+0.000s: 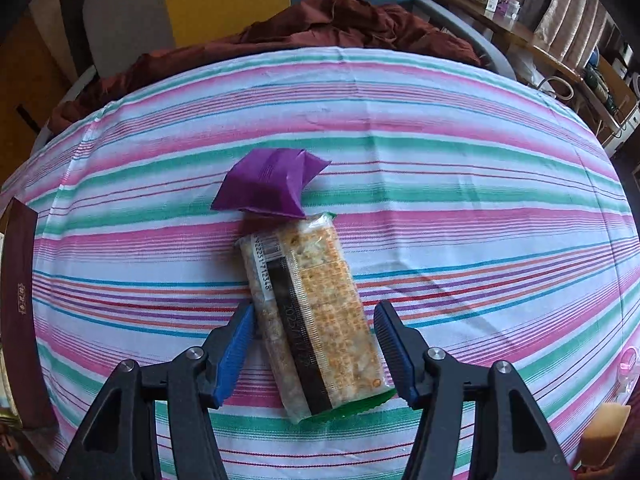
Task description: Organize objects
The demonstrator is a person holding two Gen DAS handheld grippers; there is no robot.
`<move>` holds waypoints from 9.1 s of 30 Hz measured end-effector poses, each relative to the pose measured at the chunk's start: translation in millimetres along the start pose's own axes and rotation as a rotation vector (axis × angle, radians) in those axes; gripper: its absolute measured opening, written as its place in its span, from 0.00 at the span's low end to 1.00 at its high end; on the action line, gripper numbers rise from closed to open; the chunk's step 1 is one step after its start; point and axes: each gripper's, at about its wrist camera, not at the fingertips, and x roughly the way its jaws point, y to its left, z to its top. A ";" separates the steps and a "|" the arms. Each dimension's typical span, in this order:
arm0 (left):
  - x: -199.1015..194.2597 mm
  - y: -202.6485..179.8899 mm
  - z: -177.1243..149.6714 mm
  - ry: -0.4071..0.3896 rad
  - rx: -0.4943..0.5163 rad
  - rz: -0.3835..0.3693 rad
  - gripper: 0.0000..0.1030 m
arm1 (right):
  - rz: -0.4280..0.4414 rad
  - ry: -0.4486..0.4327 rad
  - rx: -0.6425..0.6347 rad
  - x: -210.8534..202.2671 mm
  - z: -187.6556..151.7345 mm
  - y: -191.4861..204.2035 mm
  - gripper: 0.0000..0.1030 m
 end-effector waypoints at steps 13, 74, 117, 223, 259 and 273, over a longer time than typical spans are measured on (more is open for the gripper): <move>32.1 -58.7 52.7 0.012 0.067 -0.140 0.90 | -0.140 -0.002 0.294 -20.6 -18.9 -65.7 0.48; 160.7 -137.4 32.8 0.098 0.171 -0.177 0.38 | -0.133 0.055 0.294 -19.7 -27.3 -87.0 0.56; 73.7 -100.8 38.9 -0.031 0.113 -0.095 0.33 | -0.082 -0.062 -0.070 -11.6 -18.9 -19.8 0.46; -54.4 159.5 -56.9 -0.093 -0.368 0.287 0.82 | 0.285 -0.190 -0.449 -94.8 -104.9 297.7 0.48; -92.0 134.9 -66.4 -0.167 -0.393 0.341 1.00 | 0.173 -0.447 -0.319 -146.4 -149.8 251.5 0.56; -84.4 140.1 -71.9 -0.166 -0.377 0.393 1.00 | 0.184 -0.403 -0.364 -133.5 -150.6 267.1 0.56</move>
